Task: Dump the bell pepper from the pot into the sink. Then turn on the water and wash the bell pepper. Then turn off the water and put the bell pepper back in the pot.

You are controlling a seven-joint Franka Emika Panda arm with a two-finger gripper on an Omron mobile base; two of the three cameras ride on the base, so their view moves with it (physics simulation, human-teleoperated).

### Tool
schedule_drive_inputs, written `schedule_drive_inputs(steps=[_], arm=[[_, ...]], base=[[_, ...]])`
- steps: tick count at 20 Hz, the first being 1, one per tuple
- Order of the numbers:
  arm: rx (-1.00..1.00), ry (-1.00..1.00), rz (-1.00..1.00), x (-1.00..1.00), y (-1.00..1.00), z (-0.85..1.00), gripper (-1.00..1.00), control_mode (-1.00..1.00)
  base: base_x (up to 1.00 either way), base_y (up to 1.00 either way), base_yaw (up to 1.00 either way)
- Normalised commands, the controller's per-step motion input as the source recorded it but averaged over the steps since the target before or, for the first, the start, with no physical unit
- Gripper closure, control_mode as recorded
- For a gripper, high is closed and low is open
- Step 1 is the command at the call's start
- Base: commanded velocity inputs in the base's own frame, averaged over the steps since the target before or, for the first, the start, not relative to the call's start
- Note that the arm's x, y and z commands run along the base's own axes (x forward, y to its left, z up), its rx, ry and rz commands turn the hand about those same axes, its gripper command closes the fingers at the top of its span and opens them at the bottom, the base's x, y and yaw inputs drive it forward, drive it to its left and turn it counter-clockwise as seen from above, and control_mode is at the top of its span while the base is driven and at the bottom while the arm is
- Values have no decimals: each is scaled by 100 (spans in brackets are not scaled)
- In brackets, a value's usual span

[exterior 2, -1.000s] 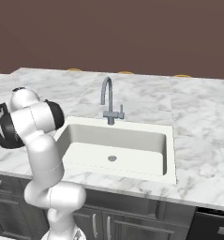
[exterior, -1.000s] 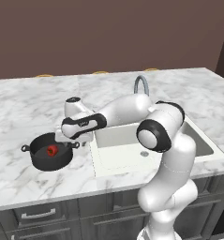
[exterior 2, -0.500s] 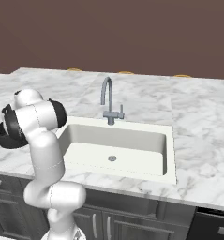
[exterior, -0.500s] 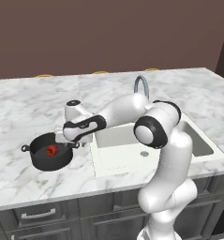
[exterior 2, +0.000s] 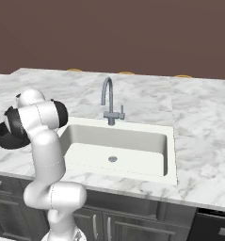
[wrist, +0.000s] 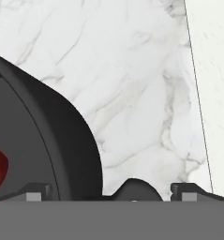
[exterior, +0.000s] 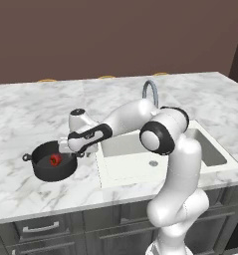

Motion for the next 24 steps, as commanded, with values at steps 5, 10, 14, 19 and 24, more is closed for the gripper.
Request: schedule_drive_inputs(steps=[5, 10, 14, 19, 24], arm=[[0, 0, 0, 1, 0, -20, -100, -100], [0, 0, 0, 0, 1, -23, 100, -100], [0, 0, 0, 0, 0, -11, 100, -100], [0, -7, 0, -1, -5, 6, 100, -100], [0, -17, 0, -12, -40, 77, 100, -100]], base=[[0, 0, 0], [0, 0, 0], [0, 0, 0], [0, 0, 0], [0, 0, 0]])
